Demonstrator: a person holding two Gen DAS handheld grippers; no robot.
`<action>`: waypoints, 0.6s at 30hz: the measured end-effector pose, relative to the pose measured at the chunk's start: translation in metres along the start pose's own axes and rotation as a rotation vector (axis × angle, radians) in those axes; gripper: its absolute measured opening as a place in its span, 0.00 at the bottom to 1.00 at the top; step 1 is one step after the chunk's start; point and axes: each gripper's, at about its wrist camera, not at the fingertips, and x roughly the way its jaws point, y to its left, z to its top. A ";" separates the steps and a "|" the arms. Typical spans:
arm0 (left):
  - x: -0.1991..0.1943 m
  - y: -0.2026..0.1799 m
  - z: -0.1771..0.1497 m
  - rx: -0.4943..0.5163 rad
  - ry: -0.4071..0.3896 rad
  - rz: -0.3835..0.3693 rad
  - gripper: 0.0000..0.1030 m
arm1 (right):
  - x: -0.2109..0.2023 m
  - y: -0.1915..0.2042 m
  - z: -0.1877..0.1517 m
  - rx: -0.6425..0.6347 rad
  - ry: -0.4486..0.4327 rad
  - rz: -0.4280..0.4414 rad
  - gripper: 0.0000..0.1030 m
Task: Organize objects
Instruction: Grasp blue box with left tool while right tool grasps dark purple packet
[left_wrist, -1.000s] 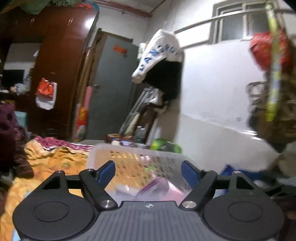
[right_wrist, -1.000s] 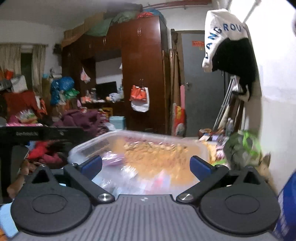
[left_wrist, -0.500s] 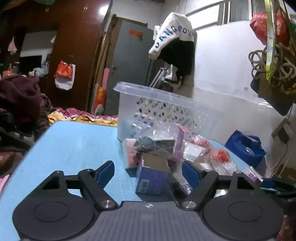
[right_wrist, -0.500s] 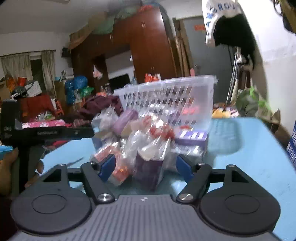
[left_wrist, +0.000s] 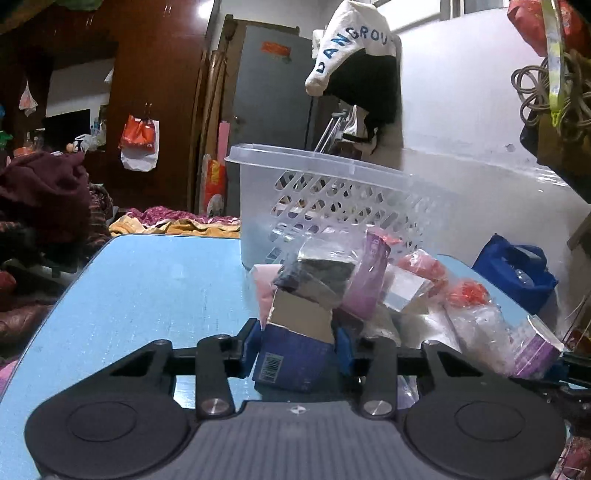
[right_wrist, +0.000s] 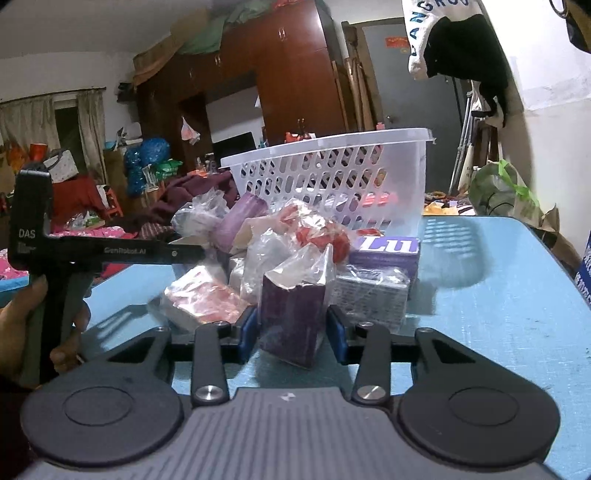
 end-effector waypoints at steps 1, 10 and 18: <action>-0.001 0.000 -0.001 -0.003 -0.001 -0.005 0.45 | 0.000 0.000 0.000 0.000 -0.003 -0.001 0.43; -0.018 0.001 -0.003 -0.009 -0.050 0.017 0.45 | -0.008 -0.001 0.005 0.005 -0.028 -0.006 0.43; -0.044 0.015 -0.006 -0.034 -0.108 0.032 0.44 | -0.019 -0.004 0.010 0.017 -0.069 -0.001 0.43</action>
